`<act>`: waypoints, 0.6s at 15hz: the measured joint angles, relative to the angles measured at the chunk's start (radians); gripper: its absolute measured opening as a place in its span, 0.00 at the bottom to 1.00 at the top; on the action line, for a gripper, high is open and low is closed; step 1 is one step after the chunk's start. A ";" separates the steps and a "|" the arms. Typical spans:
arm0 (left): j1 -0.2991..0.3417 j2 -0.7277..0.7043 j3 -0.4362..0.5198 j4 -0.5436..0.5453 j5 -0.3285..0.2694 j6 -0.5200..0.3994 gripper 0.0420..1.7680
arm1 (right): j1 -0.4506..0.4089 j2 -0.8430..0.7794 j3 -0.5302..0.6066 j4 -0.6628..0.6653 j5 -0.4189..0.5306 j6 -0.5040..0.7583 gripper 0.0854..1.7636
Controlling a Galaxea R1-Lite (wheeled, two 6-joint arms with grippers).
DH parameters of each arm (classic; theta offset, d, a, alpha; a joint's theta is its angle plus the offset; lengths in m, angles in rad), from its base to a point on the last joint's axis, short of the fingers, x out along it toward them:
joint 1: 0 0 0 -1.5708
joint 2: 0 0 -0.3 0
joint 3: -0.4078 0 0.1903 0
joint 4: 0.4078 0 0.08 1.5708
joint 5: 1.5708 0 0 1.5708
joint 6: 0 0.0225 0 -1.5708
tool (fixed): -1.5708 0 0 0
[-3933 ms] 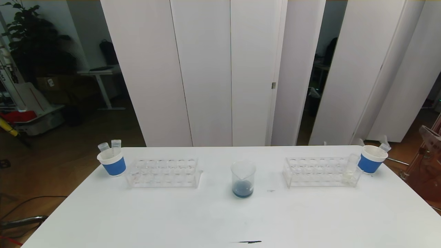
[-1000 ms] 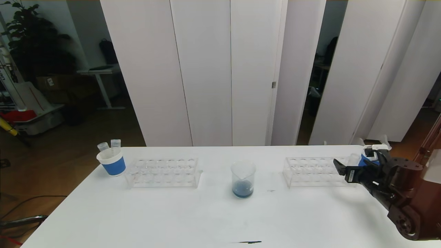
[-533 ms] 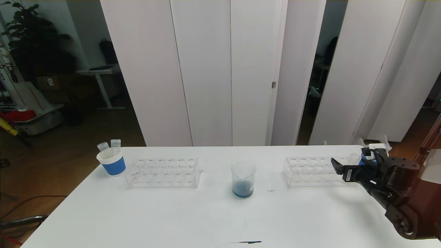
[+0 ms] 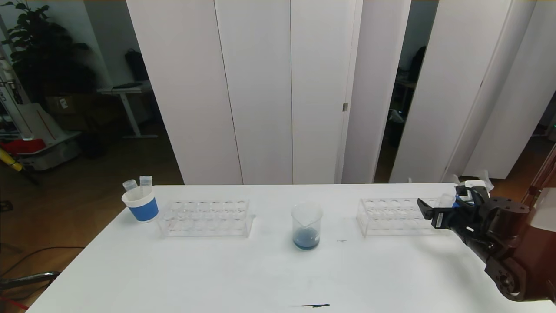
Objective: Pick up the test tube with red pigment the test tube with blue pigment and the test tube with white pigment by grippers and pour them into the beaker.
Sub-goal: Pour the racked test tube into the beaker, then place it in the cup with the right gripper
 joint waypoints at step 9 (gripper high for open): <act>0.000 0.000 0.000 0.000 0.000 0.000 0.99 | 0.002 0.000 -0.005 0.000 -0.011 0.000 0.29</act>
